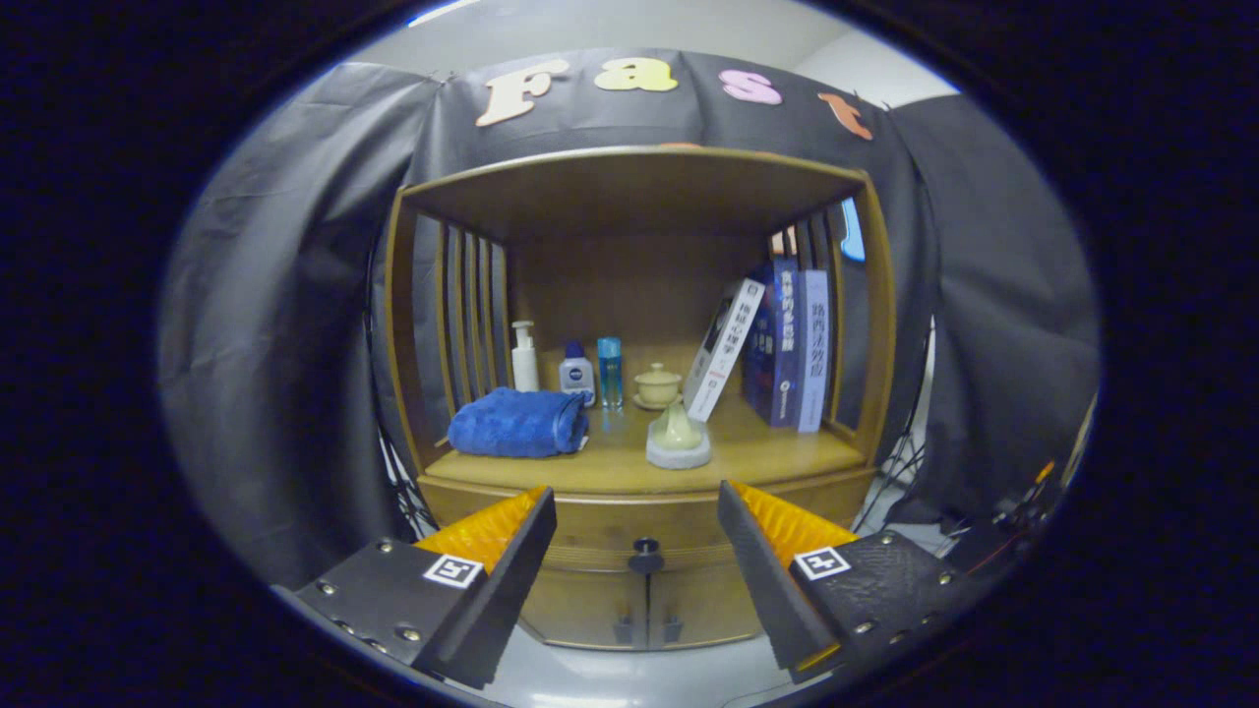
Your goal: Pull open the drawer, take out the items inside it, and place them on the countertop above the cabinet.
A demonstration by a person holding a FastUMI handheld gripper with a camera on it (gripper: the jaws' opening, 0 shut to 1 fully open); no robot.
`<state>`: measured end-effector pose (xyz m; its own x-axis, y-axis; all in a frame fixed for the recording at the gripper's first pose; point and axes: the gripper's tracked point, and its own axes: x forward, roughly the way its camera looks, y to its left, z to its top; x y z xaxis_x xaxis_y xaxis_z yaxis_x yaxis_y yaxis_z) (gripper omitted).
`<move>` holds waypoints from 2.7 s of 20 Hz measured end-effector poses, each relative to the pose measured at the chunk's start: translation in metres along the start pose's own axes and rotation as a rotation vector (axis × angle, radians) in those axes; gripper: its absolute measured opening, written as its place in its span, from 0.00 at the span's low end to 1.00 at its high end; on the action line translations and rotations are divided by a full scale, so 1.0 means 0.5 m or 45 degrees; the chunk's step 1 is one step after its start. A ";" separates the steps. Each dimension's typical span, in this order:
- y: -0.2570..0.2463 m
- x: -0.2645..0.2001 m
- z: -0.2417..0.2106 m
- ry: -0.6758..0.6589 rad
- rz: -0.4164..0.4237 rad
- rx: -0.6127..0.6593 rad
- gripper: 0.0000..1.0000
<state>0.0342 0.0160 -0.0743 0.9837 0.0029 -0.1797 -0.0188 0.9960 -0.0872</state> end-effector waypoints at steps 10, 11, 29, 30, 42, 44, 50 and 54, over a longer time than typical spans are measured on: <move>0.031 -0.198 0.217 -0.262 0.086 0.065 0.99; 0.023 -0.221 0.239 -0.291 0.088 0.081 0.99; -0.001 -0.260 0.246 -0.306 0.046 0.085 0.99; -0.003 -0.259 0.245 -0.305 0.043 0.084 0.99; -0.009 -0.257 0.242 -0.299 0.048 0.151 0.99; -0.012 -0.256 0.242 -0.307 0.043 0.160 0.99; -0.014 -0.253 0.240 -0.297 0.022 0.118 0.99; -0.016 -0.250 0.240 -0.306 0.013 0.090 0.99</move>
<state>-0.0671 0.0183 0.0662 0.9980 0.0256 0.0583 -0.0247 0.9996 -0.0162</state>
